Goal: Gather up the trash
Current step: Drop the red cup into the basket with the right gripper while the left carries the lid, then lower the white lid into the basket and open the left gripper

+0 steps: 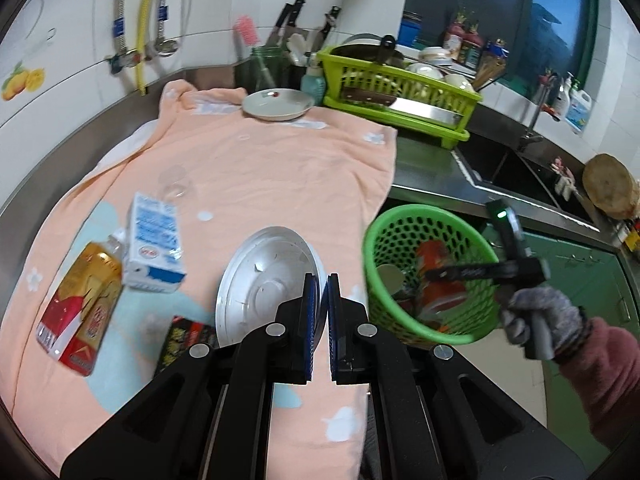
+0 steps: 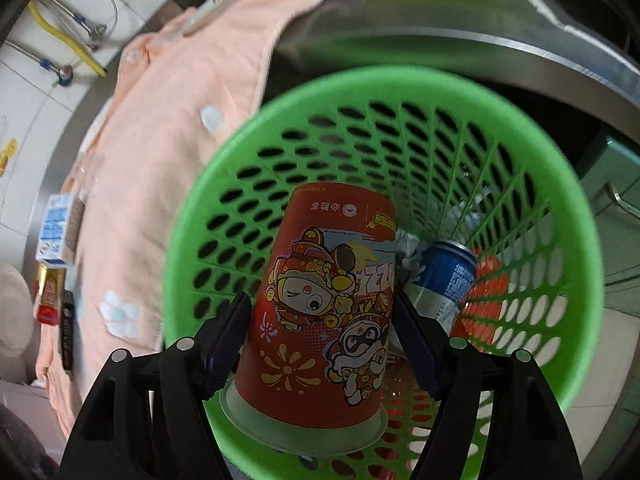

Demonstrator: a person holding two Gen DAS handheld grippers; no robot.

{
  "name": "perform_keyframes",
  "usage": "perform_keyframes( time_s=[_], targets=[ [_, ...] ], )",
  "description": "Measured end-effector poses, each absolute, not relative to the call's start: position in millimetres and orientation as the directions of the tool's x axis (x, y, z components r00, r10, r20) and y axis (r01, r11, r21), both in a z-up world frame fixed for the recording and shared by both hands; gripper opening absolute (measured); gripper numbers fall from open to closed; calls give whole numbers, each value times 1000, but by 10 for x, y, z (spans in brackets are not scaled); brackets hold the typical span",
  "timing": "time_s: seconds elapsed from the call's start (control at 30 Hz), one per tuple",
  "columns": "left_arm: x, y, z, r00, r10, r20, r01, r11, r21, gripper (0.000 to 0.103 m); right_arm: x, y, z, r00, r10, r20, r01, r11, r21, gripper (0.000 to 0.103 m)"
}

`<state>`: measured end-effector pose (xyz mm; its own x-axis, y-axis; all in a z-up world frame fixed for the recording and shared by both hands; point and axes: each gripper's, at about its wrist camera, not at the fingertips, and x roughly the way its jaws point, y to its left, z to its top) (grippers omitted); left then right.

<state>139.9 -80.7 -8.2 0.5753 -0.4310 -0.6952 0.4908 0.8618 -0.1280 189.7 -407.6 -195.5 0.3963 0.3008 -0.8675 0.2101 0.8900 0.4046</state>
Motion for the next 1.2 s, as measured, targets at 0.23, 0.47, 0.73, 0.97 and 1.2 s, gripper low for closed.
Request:
perform_keyframes(
  time_s=[0.23,0.47,0.73,0.97,1.2],
  targets=[
    [1402,-1052,-49,552,-469,-689,527,837,-147,5,1939,-3962,-2115,352,324,-878,206,888,411,69],
    [1375,-1310,-32,519,-510,-685,573,803,-164,5,1808,-4039,-1991,378,340,-861,204,876,436,70],
    [1396,-1807,-153,433,-569,-699,636,742,-209,5,1427,-4334,-1531,453,308,-836,163,894,418,72],
    [1465,-2416,-424,326,-595,-735,681,687,-253,5,1080,-4598,-1157,543,254,-800,153,907,392,73],
    [1581,-3054,-771,193,-611,-767,684,645,-342,5,798,-4893,-1019,600,220,-769,175,902,395,74]
  ],
)
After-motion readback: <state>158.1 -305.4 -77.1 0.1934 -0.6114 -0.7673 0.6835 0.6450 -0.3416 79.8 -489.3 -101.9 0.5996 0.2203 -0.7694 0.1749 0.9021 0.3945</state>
